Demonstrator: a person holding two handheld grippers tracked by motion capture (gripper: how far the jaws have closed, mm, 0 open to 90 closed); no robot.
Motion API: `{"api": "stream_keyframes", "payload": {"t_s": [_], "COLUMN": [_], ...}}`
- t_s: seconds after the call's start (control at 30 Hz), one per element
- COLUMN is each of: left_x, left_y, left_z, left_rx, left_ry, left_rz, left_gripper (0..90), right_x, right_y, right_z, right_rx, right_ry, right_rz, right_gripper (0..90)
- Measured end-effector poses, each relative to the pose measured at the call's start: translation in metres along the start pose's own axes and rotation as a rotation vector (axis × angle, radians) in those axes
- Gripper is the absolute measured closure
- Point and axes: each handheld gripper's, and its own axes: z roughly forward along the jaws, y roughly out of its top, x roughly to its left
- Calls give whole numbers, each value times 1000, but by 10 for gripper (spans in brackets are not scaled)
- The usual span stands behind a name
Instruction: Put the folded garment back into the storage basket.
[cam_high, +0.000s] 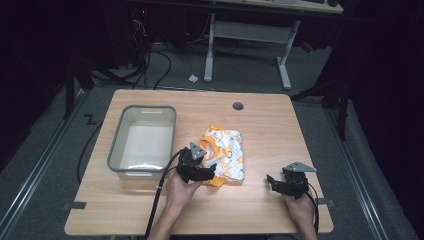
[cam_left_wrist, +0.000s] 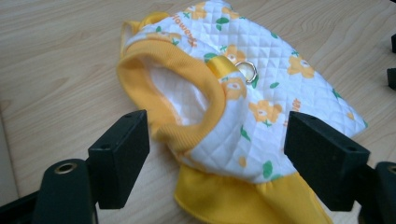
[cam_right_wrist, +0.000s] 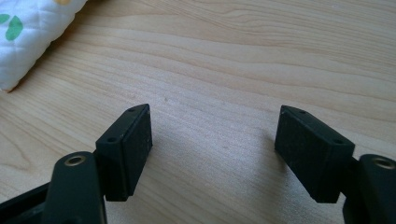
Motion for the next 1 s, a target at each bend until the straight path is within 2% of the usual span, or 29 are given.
{"api": "stream_keyframes", "payload": {"t_s": [0.23, 0.4, 0.47, 0.53, 0.6, 0.7, 0.8, 1.0], "left_x": [0, 4, 7, 12, 14, 14, 14, 19], "left_y": [13, 22, 27, 32, 36, 39, 41, 37], "left_z": [12, 20, 24, 28, 33, 38, 48, 68], "left_rx": [27, 30, 35, 36, 50, 50, 81, 130], "left_ry": [1, 7, 23, 23, 39, 39, 45, 49], "left_rz": [27, -1, -6, -36, -37, -38, -28, -55], "left_gripper": [258, 243, 240, 226, 218, 204, 196, 161], "right_x": [0, 0, 0, 0, 0, 0, 0, 0], "right_y": [0, 0, 0, 0, 0, 0, 0, 0], "right_z": [0, 0, 0, 0, 0, 0, 0, 0], "right_rx": [0, 0, 0, 0, 0, 1, 1, 1], "right_ry": [0, 0, 1, 0, 1, 0, 1, 1], "right_rz": [1, 0, 1, 0, 1, 2, 2, 3], "right_gripper": [276, 276, 276, 276, 276, 276, 276, 276]}}
